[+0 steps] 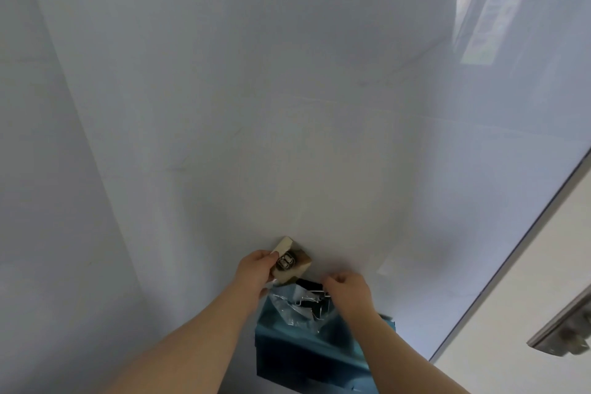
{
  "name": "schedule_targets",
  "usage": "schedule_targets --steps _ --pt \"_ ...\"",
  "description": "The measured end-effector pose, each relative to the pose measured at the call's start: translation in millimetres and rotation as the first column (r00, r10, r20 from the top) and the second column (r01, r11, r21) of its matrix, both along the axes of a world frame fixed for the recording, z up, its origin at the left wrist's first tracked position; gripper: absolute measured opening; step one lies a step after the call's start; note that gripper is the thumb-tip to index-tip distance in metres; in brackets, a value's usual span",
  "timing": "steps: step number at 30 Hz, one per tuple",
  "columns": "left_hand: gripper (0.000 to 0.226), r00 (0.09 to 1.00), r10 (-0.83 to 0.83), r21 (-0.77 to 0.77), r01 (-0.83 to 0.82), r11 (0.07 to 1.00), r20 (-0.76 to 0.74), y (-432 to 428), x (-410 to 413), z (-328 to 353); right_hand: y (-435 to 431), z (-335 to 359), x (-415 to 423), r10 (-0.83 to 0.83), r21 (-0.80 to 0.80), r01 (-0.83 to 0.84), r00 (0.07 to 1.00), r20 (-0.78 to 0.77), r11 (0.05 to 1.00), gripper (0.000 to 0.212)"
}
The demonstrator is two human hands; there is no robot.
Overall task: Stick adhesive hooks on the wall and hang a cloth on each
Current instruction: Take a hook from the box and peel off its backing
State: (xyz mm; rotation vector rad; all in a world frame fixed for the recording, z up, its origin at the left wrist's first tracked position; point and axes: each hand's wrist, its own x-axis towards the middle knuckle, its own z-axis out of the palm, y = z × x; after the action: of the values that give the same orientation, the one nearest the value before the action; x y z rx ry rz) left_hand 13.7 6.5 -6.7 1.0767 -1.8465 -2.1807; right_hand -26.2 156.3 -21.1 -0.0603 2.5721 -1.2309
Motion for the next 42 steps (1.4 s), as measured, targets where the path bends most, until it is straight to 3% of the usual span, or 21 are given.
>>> schedule_targets --steps 3,5,8,12,18,21,24,28,32,34,37,39,42 --pt "0.006 1.0 -0.012 0.022 0.012 1.0 -0.007 3.1 2.3 1.8 -1.6 1.5 0.3 0.097 0.273 -0.061 0.988 -0.12 0.96 0.023" --pt "0.007 1.0 -0.014 0.027 0.015 1.0 -0.013 5.4 3.1 3.4 -5.0 4.5 1.4 0.149 0.332 -0.085 0.974 -0.17 0.939 0.025" --pt "0.007 1.0 -0.005 0.003 0.005 1.0 -0.028 7.7 2.9 7.5 -8.5 5.4 0.3 0.182 0.282 -0.125 0.966 -0.185 0.951 0.029" --pt "0.01 0.999 0.013 -0.043 -0.015 0.999 -0.046 7.0 1.9 9.0 -6.8 1.8 -3.5 0.096 0.168 -0.07 0.984 -0.152 0.983 0.036" --pt "0.01 0.998 -0.004 -0.137 -0.004 0.991 -0.058 5.1 -0.6 3.3 -2.9 -2.1 -6.3 0.058 0.003 -0.058 0.995 -0.078 0.998 0.021" --pt "0.015 0.998 -0.014 -0.143 0.005 0.99 -0.058 6.5 -1.1 0.8 -2.6 -2.1 -4.6 0.108 -0.004 -0.108 0.993 -0.04 0.994 0.019" --pt "0.012 0.998 -0.012 -0.105 0.006 0.995 -0.059 10.0 -1.2 0.1 -6.0 1.5 -0.6 0.197 0.116 -0.182 0.971 -0.135 0.976 0.016" --pt "0.007 0.997 -0.024 -0.17 0.011 0.985 -0.076 9.5 -0.5 -1.3 -6.9 8.8 7.5 0.448 0.423 -0.325 0.863 -0.233 0.846 0.012" --pt "0.012 0.994 -0.05 -0.224 0.027 0.974 -0.101 2.1 3.4 -6.5 -5.3 7.7 13.6 0.705 0.64 -0.445 0.674 -0.221 0.627 0.031" --pt "0.021 0.992 -0.049 -0.278 0.015 0.96 -0.115 -2.0 6.9 -8.4 -2.2 3.2 14.2 0.776 0.738 -0.424 0.595 -0.21 0.525 0.04" --pt "0.021 0.987 -0.119 -0.476 0.054 0.878 -0.108 -5.9 12.2 -11.5 1.0 -3.4 15.8 0.787 0.808 -0.359 0.585 -0.195 0.467 0.043" --pt "0.019 0.98 -0.188 -0.633 0.103 0.767 -0.069 -6.7 14.2 -13.7 -0.4 -5.5 18.4 0.78 0.83 -0.326 0.596 -0.192 0.454 0.039" --pt "0.035 0.979 -0.204 -0.731 0.124 0.671 -0.021 -7.6 13.4 -18.0 -3.6 -4.7 22.3 0.757 0.844 -0.276 0.618 -0.211 0.461 0.034"
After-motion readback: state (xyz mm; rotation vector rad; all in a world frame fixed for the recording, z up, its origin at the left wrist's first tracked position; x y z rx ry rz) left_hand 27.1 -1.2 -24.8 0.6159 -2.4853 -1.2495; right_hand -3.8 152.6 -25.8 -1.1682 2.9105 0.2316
